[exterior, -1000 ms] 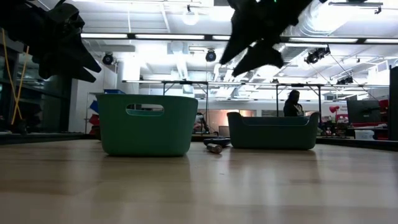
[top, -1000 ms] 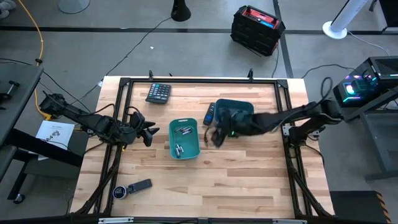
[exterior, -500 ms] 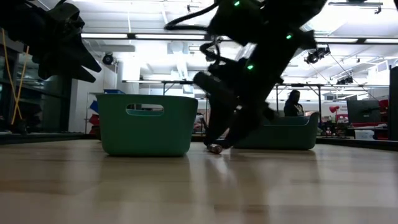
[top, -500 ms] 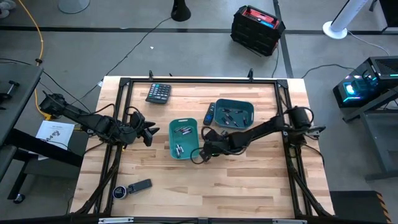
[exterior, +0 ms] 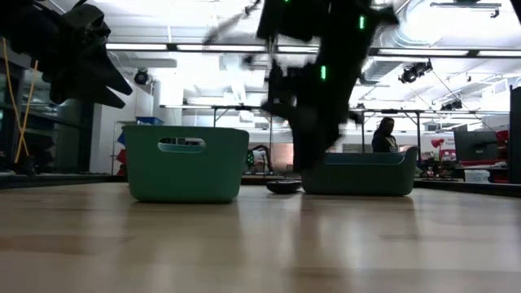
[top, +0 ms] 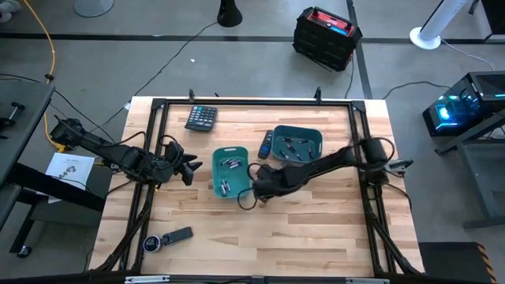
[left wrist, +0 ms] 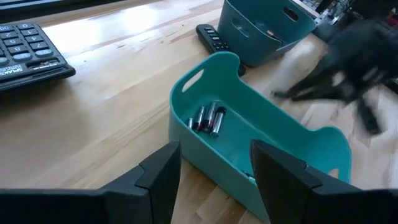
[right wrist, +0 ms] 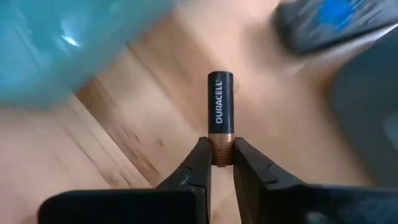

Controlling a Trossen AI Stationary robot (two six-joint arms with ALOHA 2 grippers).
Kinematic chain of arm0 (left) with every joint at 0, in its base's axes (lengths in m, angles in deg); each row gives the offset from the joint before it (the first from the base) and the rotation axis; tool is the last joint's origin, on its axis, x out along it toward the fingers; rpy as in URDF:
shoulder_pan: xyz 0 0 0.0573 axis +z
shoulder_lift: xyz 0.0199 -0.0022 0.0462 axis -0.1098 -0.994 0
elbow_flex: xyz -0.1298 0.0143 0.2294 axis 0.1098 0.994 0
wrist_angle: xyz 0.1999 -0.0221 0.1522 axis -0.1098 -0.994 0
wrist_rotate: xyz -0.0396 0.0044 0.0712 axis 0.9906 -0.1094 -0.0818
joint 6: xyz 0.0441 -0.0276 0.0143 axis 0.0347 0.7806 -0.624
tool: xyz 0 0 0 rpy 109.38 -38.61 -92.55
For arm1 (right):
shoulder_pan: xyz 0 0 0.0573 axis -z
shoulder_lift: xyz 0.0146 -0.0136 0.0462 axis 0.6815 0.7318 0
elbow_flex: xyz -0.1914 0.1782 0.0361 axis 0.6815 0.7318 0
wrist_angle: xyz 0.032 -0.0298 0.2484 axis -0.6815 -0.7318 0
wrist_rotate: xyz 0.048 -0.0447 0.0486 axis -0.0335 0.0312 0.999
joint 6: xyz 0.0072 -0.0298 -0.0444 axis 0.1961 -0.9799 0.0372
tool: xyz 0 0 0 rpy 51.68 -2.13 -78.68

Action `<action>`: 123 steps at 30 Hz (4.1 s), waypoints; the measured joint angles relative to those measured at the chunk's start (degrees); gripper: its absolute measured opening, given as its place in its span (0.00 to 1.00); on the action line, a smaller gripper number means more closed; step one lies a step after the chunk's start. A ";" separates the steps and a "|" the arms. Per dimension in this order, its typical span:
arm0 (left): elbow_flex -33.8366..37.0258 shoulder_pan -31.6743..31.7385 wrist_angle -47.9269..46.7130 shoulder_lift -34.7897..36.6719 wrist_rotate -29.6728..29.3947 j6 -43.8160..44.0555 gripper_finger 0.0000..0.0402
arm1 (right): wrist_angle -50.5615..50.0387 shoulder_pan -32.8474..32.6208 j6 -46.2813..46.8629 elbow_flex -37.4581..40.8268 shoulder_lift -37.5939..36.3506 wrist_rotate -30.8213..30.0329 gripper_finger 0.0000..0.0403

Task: Sort batteries
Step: Put the black battery into the blue bin, then adjust the bins

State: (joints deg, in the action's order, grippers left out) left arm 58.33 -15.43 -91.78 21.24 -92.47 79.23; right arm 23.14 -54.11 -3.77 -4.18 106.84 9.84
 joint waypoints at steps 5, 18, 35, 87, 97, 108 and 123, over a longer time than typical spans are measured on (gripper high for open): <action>0.01 0.01 -0.33 0.01 0.00 -0.02 0.45 | -8.34 1.09 -0.32 -0.22 -9.47 -6.08 0.05; 0.00 0.02 3.43 0.00 2.95 -1.35 0.45 | -19.57 10.74 10.06 11.50 -27.75 -12.37 0.23; -8.99 -0.02 2.25 0.02 -1.34 -20.59 0.45 | -24.21 25.08 3.53 26.64 -52.64 0.92 0.31; 16.33 15.13 40.39 -26.16 9.17 15.37 0.00 | 40.24 52.73 7.79 56.35 -50.49 24.80 0.00; 16.33 20.05 53.49 -34.01 11.49 11.38 0.00 | 39.37 48.77 6.04 56.50 -50.21 29.19 0.00; 16.28 22.57 57.68 -37.86 14.36 9.40 0.00 | 39.24 38.97 7.60 56.57 -50.19 30.13 0.00; 16.28 28.59 59.00 -37.86 21.63 3.29 0.00 | 36.62 49.95 2.16 34.51 -34.99 34.17 0.00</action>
State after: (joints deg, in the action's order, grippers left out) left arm 74.62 13.16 -32.78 -16.62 -70.83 82.52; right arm 59.76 -4.16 -1.60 30.33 71.85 44.01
